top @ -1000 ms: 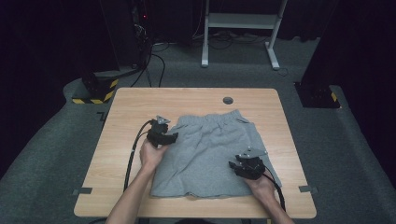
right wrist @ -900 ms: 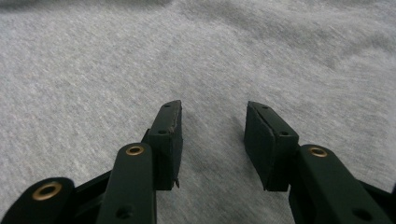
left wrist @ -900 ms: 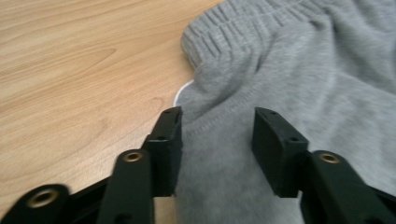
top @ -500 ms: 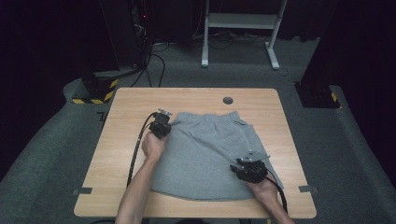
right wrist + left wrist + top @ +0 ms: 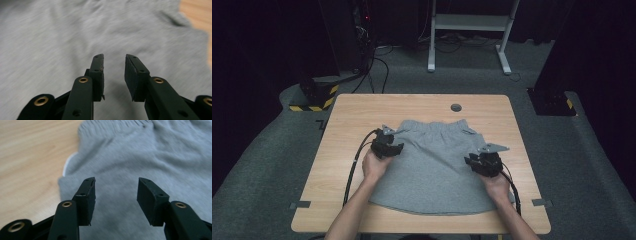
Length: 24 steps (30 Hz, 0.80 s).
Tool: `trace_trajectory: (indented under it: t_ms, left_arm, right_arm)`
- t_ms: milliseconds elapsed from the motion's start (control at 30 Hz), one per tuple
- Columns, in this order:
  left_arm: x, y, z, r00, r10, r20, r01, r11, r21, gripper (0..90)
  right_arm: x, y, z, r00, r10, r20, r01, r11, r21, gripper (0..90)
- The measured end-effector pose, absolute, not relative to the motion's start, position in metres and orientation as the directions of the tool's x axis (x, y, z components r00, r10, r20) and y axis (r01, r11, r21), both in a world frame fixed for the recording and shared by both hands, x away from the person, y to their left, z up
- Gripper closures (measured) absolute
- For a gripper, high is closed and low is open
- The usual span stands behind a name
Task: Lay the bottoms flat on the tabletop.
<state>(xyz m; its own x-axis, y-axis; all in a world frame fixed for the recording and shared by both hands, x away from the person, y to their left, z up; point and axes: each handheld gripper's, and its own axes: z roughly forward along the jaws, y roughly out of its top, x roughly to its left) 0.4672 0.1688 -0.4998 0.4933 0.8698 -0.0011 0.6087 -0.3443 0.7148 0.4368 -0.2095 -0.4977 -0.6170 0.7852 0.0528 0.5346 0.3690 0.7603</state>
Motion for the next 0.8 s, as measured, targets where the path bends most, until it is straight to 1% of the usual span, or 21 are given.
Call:
trace_trajectory:
  t_ms: [67, 167, 233, 300, 333, 433, 500, 533, 567, 633, 700, 800]
  left_arm:
    - [0.465, 0.17, -0.505, 0.493, 0.87, 0.004, 0.616, -0.352, 0.705, 48.4]
    - [0.465, 0.174, -0.514, 0.48, 0.877, -0.022, 0.632, -0.329, 0.701, 48.4]
    - [0.466, 0.175, -0.516, 0.476, 0.879, -0.03, 0.631, -0.317, 0.708, 48.9]
    - [0.468, 0.175, -0.517, 0.472, 0.882, -0.01, 0.619, -0.323, 0.716, 49.6]
    - [0.469, 0.175, -0.518, 0.468, 0.884, 0.0, 0.612, -0.324, 0.722, 49.6]
    - [0.475, 0.176, -0.521, 0.447, 0.894, -0.005, 0.603, -0.297, 0.741, 49.5]
    - [0.476, 0.176, -0.522, 0.44, 0.898, -0.003, 0.597, -0.29, 0.748, 49.5]
    - [0.476, 0.175, -0.522, 0.442, 0.897, -0.003, 0.599, -0.292, 0.746, 49.4]
    - [0.476, 0.173, -0.521, 0.452, 0.892, 0.0, 0.601, -0.305, 0.739, 49.2]
    - [0.476, 0.17, -0.518, 0.47, 0.883, 0.007, 0.604, -0.327, 0.727, 48.4]
    - [0.473, 0.167, -0.515, 0.48, 0.877, 0.015, 0.599, -0.341, 0.725, 48.2]
    - [0.468, 0.162, -0.51, 0.5, 0.866, 0.009, 0.591, -0.348, 0.728, 47.6]
  right_arm:
    - [0.452, -0.209, -0.498, -0.596, 0.801, 0.063, 0.553, 0.352, 0.755, 67.3]
    - [0.47, -0.205, -0.504, -0.568, 0.819, 0.082, 0.583, 0.33, 0.742, 66.3]
    - [0.477, -0.201, -0.511, -0.568, 0.822, 0.037, 0.557, 0.351, 0.752, 67.7]
    - [0.484, -0.199, -0.52, -0.574, 0.819, -0.023, 0.543, 0.401, 0.738, 70.7]
    - [0.488, -0.201, -0.521, -0.567, 0.823, -0.028, 0.537, 0.396, 0.745, 71.7]
    - [0.503, -0.209, -0.52, -0.522, 0.853, -0.028, 0.566, 0.371, 0.736, 72.1]
    - [0.509, -0.21, -0.517, -0.51, 0.86, -0.023, 0.589, 0.368, 0.719, 70.4]
    - [0.509, -0.208, -0.515, -0.503, 0.864, -0.033, 0.584, 0.368, 0.724, 69.7]
    - [0.507, -0.205, -0.514, -0.504, 0.864, -0.014, 0.589, 0.355, 0.726, 68.2]
    - [0.5, -0.195, -0.511, -0.542, 0.84, 0.034, 0.578, 0.343, 0.741, 65.4]
    - [0.492, -0.179, -0.508, -0.588, 0.808, 0.033, 0.542, 0.364, 0.758, 63.8]
    - [0.486, -0.155, -0.506, -0.619, 0.785, 0.024, 0.521, 0.388, 0.76, 61.8]
